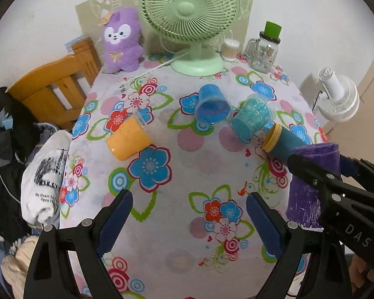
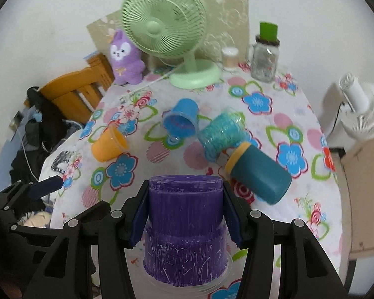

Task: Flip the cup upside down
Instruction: 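Lift the purple cup and rotate it so its rim faces down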

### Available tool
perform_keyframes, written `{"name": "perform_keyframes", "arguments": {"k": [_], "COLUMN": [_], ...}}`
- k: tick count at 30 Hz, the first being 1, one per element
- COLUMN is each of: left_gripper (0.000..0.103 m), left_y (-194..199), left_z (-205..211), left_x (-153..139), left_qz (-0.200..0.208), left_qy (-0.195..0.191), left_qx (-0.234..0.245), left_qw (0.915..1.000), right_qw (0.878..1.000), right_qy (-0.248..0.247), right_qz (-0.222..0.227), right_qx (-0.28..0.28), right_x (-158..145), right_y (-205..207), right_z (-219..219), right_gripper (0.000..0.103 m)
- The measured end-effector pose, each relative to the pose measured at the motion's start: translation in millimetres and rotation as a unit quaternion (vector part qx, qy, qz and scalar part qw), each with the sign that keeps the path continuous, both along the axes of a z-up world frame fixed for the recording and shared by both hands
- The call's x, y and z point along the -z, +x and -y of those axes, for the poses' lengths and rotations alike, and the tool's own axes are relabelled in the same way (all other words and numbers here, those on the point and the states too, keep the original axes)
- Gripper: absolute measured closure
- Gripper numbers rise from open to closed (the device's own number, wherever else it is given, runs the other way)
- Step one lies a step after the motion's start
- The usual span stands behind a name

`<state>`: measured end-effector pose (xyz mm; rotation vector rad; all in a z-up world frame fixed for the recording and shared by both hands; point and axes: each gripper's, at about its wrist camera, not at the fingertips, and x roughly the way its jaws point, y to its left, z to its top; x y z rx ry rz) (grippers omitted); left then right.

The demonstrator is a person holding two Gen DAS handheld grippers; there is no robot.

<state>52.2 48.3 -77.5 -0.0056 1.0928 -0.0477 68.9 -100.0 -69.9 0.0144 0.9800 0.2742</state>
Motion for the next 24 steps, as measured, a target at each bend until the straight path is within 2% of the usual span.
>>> {"name": "perform_keyframes", "arguments": {"k": [5, 10, 16, 24], "left_gripper": [0.009, 0.009, 0.009, 0.009], "left_y": [-11.7, -12.1, -11.5, 5.1], "left_z": [0.8, -2.2, -12.2, -26.8], "left_x": [-8.5, -3.2, 15.3, 55.3], "left_qz": [0.015, 0.016, 0.014, 0.016], "left_qy": [-0.002, 0.014, 0.004, -0.016], "left_qx": [-0.008, -0.003, 0.008, 0.0], "left_qw": [0.9999, 0.9998, 0.9999, 0.9997], "right_qw": [0.999, 0.994, 0.99, 0.989], "right_qy": [-0.018, -0.043, -0.042, -0.023], "right_qz": [0.046, 0.098, 0.136, 0.142], "right_qx": [-0.02, -0.007, 0.01, 0.038], "right_x": [-10.5, -4.6, 16.8, 64.9], "right_y": [-10.2, -15.7, -17.7, -6.6], "right_z": [-5.6, -12.1, -13.8, -14.4], "right_gripper": [0.046, 0.046, 0.046, 0.046]}}
